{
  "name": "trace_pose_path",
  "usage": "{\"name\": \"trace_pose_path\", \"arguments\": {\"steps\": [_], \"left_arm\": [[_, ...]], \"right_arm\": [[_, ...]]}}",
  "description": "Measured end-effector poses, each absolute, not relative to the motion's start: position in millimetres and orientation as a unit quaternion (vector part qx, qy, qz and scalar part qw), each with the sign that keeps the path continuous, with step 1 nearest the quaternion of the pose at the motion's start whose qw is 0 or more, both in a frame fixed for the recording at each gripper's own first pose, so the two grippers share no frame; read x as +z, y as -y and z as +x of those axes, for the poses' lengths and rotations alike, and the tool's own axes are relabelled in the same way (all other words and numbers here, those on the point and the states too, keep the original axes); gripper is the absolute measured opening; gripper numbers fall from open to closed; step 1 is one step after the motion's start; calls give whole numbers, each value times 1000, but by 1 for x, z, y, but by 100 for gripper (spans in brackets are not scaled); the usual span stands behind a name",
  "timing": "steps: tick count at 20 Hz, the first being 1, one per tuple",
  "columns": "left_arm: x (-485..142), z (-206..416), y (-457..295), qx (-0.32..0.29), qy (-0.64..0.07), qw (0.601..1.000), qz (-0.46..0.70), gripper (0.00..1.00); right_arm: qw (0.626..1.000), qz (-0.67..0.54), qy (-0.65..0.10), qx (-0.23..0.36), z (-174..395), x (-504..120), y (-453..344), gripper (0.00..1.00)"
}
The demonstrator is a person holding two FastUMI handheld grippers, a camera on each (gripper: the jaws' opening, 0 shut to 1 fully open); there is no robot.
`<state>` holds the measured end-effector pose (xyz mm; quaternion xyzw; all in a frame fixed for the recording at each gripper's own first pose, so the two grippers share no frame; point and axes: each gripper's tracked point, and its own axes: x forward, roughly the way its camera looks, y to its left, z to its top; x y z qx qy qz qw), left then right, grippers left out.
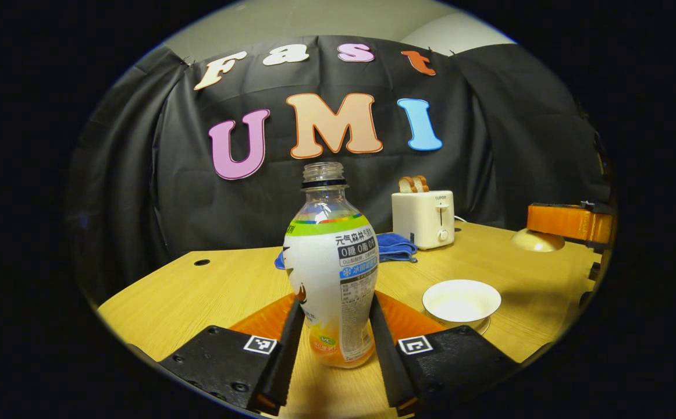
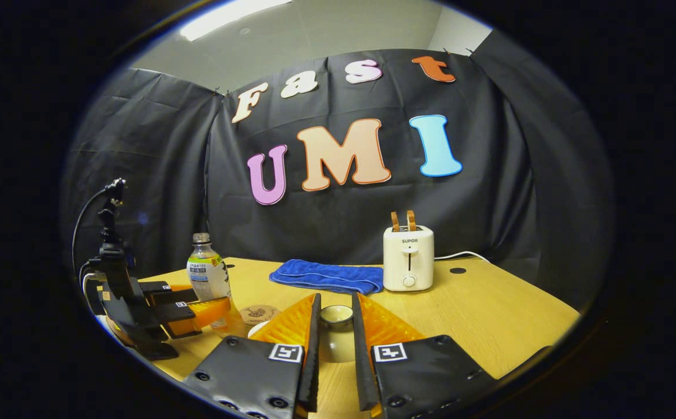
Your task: Open the teacup lid with one hand, grasp the water bottle and pour water into the teacup with the other hand; after pouring, place the water bottle on the coaster and then close the teacup lid.
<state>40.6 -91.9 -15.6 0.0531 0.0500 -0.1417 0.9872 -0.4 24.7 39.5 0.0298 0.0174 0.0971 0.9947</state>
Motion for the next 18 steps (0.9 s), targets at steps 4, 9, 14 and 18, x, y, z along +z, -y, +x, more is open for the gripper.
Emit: {"name": "trace_pose_path", "arguments": {"steps": [4, 9, 14, 18], "left_arm": [[-15, 42, 89, -135, -56, 985, 96, 59], [-10, 44, 81, -129, -54, 977, 160, 59], [-3, 43, 70, -112, -41, 960, 254, 59], [-4, 42, 67, -103, -37, 944, 312, 59]], "right_arm": [[995, 27, -21, 92, -7, 38, -14, 30], [996, 24, -18, 79, -9, 40, 2, 30], [997, 33, -19, 72, -8, 41, 12, 30], [996, 36, -28, 77, -5, 38, 6, 30]]}}
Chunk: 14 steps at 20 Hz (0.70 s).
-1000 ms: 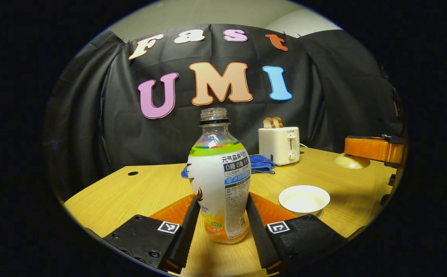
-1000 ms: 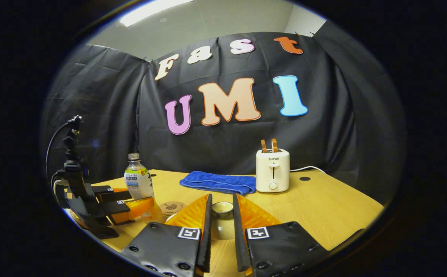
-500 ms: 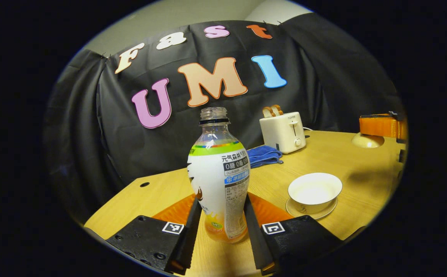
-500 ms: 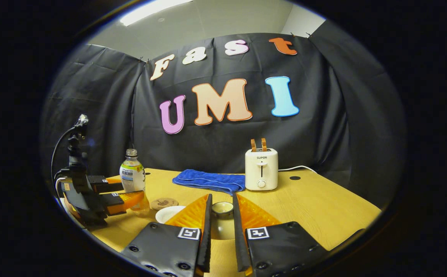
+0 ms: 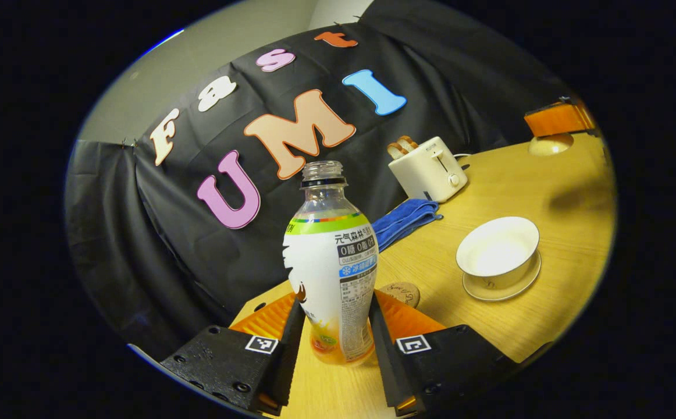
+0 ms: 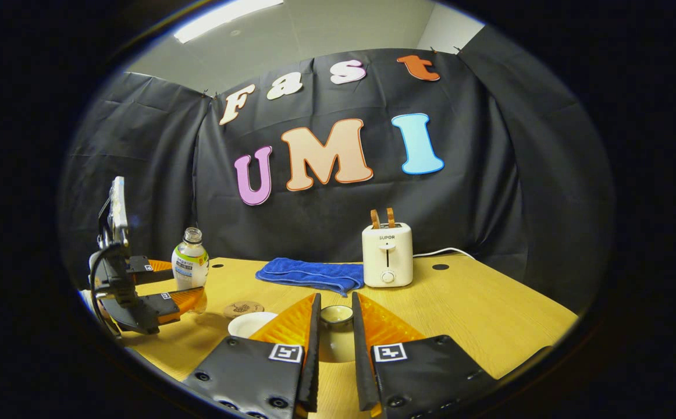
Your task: Open the teacup lid with one hand, grasp the water bottle and pour water into the teacup with the other hand; after pouring, place the water bottle on the coaster and then close the teacup lid.
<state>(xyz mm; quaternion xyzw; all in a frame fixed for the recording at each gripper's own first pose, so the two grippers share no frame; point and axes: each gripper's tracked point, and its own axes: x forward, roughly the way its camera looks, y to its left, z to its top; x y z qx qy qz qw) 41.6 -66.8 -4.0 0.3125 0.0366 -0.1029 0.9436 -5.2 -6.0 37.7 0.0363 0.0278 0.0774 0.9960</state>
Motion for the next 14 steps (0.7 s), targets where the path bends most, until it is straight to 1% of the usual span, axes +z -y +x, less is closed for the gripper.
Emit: {"name": "trace_pose_path", "arguments": {"steps": [2, 8, 9, 10, 12, 14], "left_arm": [[-3, 42, 67, -106, -30, 934, 340, 59], [-14, 41, 59, -106, -40, 899, 423, 58], [-13, 41, 60, -107, -38, 892, 437, 60], [-14, 41, 60, -111, -38, 883, 454, 59], [-13, 43, 64, -113, -29, 864, 489, 60], [-16, 43, 70, -123, -26, 847, 516, 57]], "right_arm": [[995, 36, -34, 84, -6, 32, 3, 30], [995, 36, -35, 91, -6, 32, -1, 29], [995, 36, -35, 91, -6, 32, 0, 30], [995, 36, -35, 90, -6, 31, 1, 30], [995, 36, -35, 87, -4, 31, 3, 30], [995, 38, -37, 87, -4, 31, 6, 30]]}}
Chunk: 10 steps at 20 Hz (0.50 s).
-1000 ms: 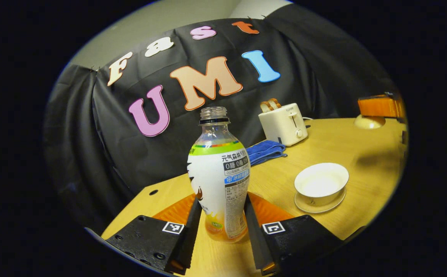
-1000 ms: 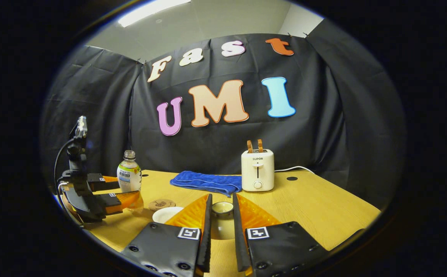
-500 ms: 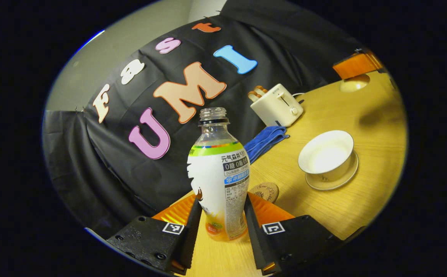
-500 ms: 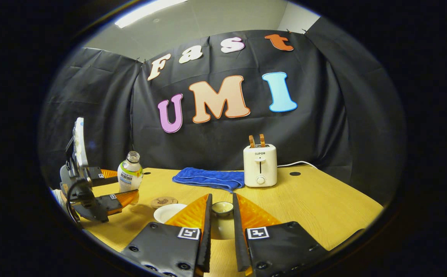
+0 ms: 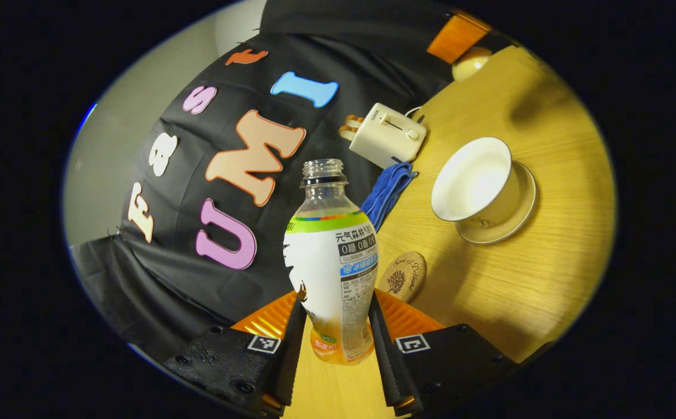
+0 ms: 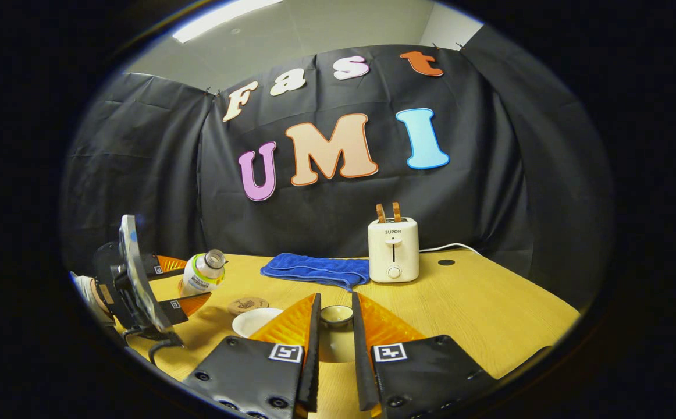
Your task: Open the teacup lid with one hand, grasp the water bottle and pour water into the teacup with the other hand; after pouring, place the water bottle on the coaster and then close the teacup lid.
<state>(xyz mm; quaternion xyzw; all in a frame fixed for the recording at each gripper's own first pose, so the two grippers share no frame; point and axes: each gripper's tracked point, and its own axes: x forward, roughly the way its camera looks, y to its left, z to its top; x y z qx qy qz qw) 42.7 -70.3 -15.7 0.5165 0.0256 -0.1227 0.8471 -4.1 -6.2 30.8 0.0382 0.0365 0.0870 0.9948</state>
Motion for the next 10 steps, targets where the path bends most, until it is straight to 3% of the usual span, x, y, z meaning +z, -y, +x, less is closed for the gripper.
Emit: {"name": "trace_pose_path", "arguments": {"steps": [10], "left_arm": [[-29, 36, 79, -142, -29, 781, 608, 56]], "right_arm": [[995, 55, -31, 81, -2, 37, 21, 30]]}}
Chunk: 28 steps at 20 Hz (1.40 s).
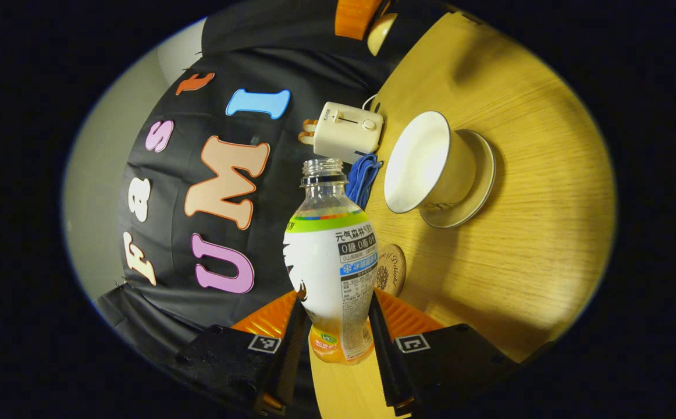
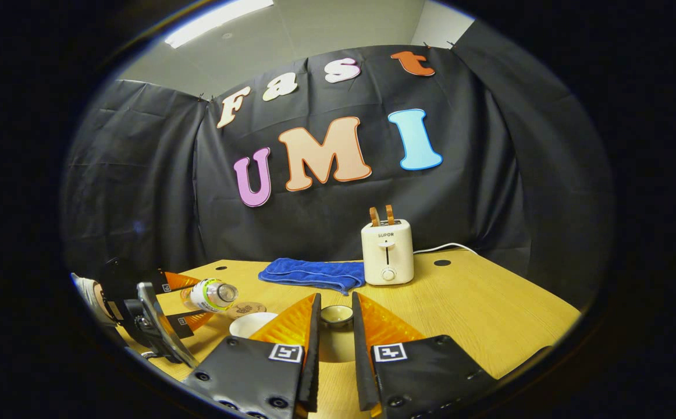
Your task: Open the teacup lid with one hand, grasp the water bottle and pour water into the teacup with the other hand; after pouring, place the water bottle on the coaster and then close the teacup lid.
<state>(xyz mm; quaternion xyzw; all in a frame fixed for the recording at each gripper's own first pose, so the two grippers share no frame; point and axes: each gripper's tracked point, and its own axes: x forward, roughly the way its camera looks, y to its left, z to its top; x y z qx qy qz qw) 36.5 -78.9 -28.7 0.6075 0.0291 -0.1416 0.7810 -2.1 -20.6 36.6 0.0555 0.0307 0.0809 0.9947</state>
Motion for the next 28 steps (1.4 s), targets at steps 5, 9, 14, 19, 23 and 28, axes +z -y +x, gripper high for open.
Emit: {"name": "trace_pose_path", "arguments": {"steps": [5, 9, 14, 19, 23, 28], "left_arm": [[-23, 39, 78, -133, -21, 741, 658, 56], [-24, 40, 74, -136, -35, 711, 689, 56], [-22, 41, 70, -135, -45, 675, 724, 57], [-21, 41, 72, -137, -44, 640, 755, 57], [-18, 40, 73, -141, -47, 616, 774, 57], [-13, 40, 73, -145, -49, 586, 796, 57]], "right_arm": [[995, 60, -29, 80, -3, 38, 23, 29], [995, 62, -22, 79, -4, 44, 27, 30], [994, 69, -21, 78, -5, 47, 31, 30], [994, 73, -16, 77, -5, 51, 35, 29], [994, 77, -16, 77, -5, 51, 37, 29], [993, 82, -22, 80, -3, 47, 35, 30]]}}
